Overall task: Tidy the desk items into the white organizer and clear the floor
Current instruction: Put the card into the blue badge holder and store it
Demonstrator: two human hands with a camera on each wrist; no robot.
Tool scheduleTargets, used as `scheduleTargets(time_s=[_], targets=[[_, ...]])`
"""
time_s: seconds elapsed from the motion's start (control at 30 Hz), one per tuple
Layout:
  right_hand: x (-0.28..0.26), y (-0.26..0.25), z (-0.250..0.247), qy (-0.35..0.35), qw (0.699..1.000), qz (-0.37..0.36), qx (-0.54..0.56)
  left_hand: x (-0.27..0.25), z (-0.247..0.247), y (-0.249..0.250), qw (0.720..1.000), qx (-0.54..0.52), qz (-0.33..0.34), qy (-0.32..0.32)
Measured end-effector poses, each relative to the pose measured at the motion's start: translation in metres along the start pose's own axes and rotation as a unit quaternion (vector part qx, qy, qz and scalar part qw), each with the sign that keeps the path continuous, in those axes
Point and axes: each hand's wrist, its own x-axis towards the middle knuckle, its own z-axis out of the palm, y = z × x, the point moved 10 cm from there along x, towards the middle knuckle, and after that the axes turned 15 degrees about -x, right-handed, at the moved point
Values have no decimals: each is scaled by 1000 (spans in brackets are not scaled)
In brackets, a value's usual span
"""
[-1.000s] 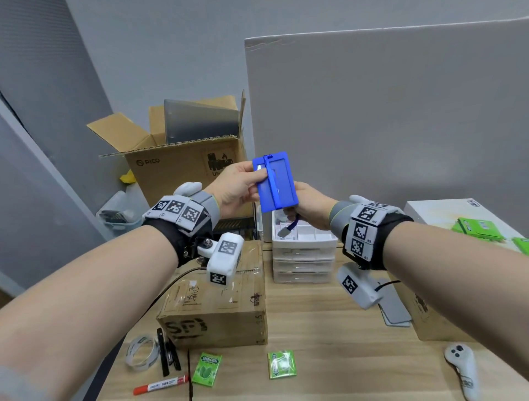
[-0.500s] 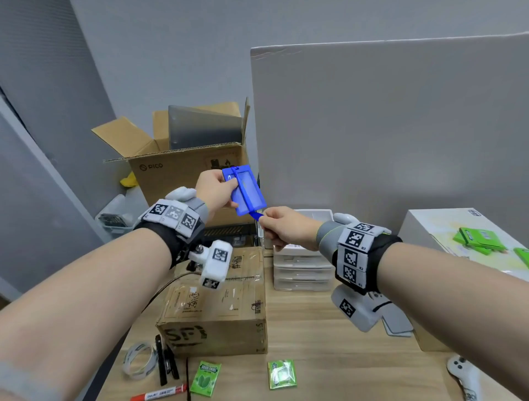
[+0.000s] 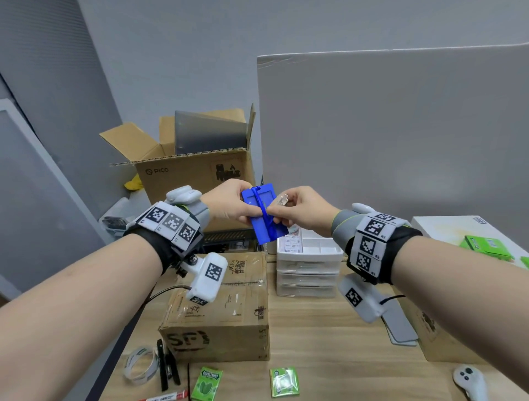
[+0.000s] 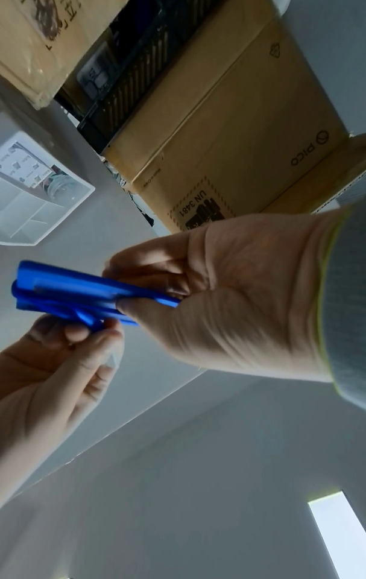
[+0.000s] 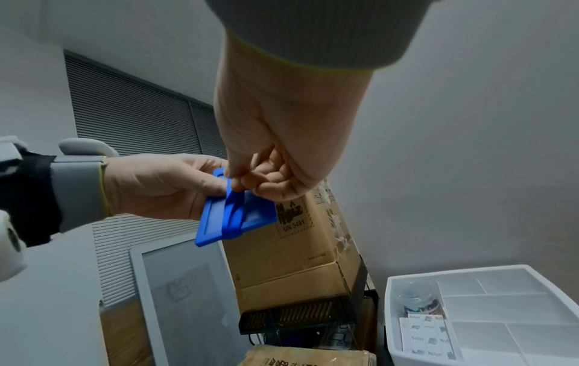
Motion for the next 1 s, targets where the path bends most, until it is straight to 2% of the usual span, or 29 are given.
scheduleTargets(time_s=[0.1, 0.23, 0.33, 0.43, 0.63, 0.83, 1.0], targets=[[-3, 3, 3, -14, 999, 0, 29, 0, 3, -6, 1000, 13, -16, 1], [-5, 7, 5, -20, 1000, 8, 12, -4, 14, -6, 1000, 1, -1, -13], [-5, 12, -1, 33, 999, 10, -7, -3, 20, -3, 1000, 13, -1, -13], [-7, 19, -14, 117, 992, 19, 40, -1, 23, 3, 1000, -5, 5, 6], [-9, 29, -28, 186, 974, 26, 128, 0, 31, 3, 997, -77, 13, 25], [-9, 27, -31, 195, 974, 14, 110, 3, 33, 1, 994, -93, -18, 51], [-5, 31, -28, 192, 972, 17, 137, 5, 32, 1, 991, -121, -39, 42]])
